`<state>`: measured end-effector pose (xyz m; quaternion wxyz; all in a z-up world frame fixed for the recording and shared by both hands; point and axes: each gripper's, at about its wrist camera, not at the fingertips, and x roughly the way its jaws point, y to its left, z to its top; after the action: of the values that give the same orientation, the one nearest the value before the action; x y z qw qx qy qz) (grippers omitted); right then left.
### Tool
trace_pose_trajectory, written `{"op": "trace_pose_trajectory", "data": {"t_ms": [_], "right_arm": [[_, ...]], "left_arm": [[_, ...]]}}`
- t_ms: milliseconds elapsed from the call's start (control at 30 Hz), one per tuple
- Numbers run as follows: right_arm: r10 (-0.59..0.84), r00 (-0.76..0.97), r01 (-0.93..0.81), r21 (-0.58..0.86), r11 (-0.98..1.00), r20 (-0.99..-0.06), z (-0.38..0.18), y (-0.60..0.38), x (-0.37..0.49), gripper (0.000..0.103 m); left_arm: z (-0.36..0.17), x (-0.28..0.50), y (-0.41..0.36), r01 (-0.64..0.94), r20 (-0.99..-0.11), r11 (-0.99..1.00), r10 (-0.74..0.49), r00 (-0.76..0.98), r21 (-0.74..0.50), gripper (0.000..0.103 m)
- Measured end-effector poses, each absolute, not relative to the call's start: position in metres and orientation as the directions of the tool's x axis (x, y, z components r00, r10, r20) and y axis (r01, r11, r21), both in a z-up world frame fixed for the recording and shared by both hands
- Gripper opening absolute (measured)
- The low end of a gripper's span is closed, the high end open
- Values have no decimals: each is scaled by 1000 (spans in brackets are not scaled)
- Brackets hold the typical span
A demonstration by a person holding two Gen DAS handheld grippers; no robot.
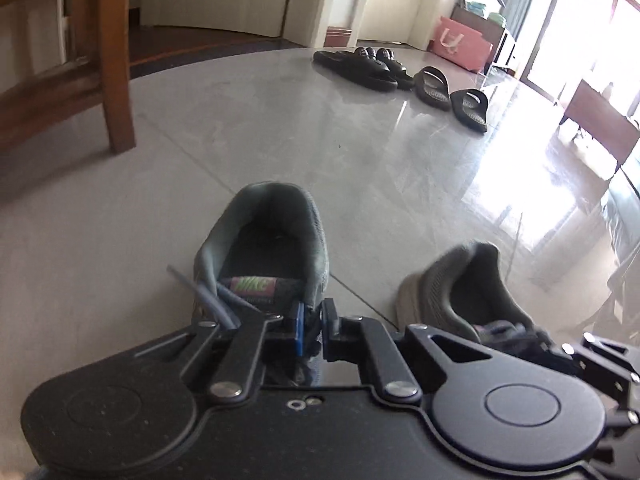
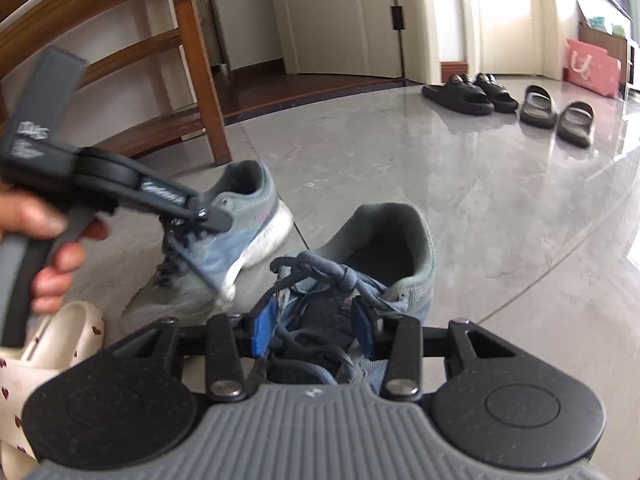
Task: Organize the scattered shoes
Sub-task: 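Carry both sneakers beside the white slides and open the left tool, then set the right tool's sneaker beside the other and open the right tool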
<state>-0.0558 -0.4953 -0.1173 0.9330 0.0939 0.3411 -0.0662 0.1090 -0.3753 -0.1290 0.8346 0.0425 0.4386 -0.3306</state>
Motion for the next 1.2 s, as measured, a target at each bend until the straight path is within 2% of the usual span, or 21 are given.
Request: {"op": "trace_pose_trajectory", "data": {"t_ms": [200, 300, 400, 433, 467, 633, 667, 733, 867, 900, 933, 1100, 1200], "right_arm": [[-32, 752, 70, 31, 997, -659, -111, -495, -54, 44], [-14, 731, -25, -47, 999, -682, -108, -494, -55, 44], [-6, 702, -106, -113, 988, -712, -108, -494, -57, 44], [-11, 694, -123, -133, 984, -720, -108, -493, -58, 44], [-13, 688, -137, -146, 980, -726, -107, -493, -59, 45], [116, 704, -106, 59, 993, -700, -90, -499, -72, 50], [133, 717, -96, 93, 991, -685, -87, -496, -74, 50], [165, 741, -77, 161, 984, -651, -80, -492, -77, 50], [112, 802, 30, 226, 974, -587, -64, -486, -61, 58], [86, 802, 69, 235, 969, -592, -62, -486, -51, 64], [57, 787, 119, 243, 963, -614, -61, -488, -39, 65], [23, 646, 283, 268, 921, -763, -84, -506, 21, 66], [81, 591, 343, 341, 875, -802, -103, -518, 29, 66]], "left_arm": [[-130, 75, -363, 436, -761, 839, -506, 405, -326, 5], [-131, 67, -364, 308, -760, 857, -510, 402, -413, 6], [-133, 63, -375, 272, -767, 859, -511, 388, -434, 12], [-131, 61, -377, 277, -772, 864, -502, 391, -421, 23], [-129, 60, -378, 281, -774, 868, -494, 396, -410, 22], [-97, 43, -343, 296, -732, 894, -446, 515, -336, 27], [-88, 40, -330, 277, -702, 899, -438, 561, -340, 33], [-73, 40, -318, 255, -669, 907, -420, 612, -336, 36], [-52, 39, -302, 264, -623, 923, -383, 682, -279, 36], [-51, 39, -300, 263, -621, 925, -380, 685, -275, 36], [-50, 40, -296, 255, -622, 927, -373, 688, -273, 36], [-53, 36, -286, 234, -637, 929, -367, 677, -287, 36], [-55, 33, -279, 238, -637, 931, -364, 679, -278, 36]]}}
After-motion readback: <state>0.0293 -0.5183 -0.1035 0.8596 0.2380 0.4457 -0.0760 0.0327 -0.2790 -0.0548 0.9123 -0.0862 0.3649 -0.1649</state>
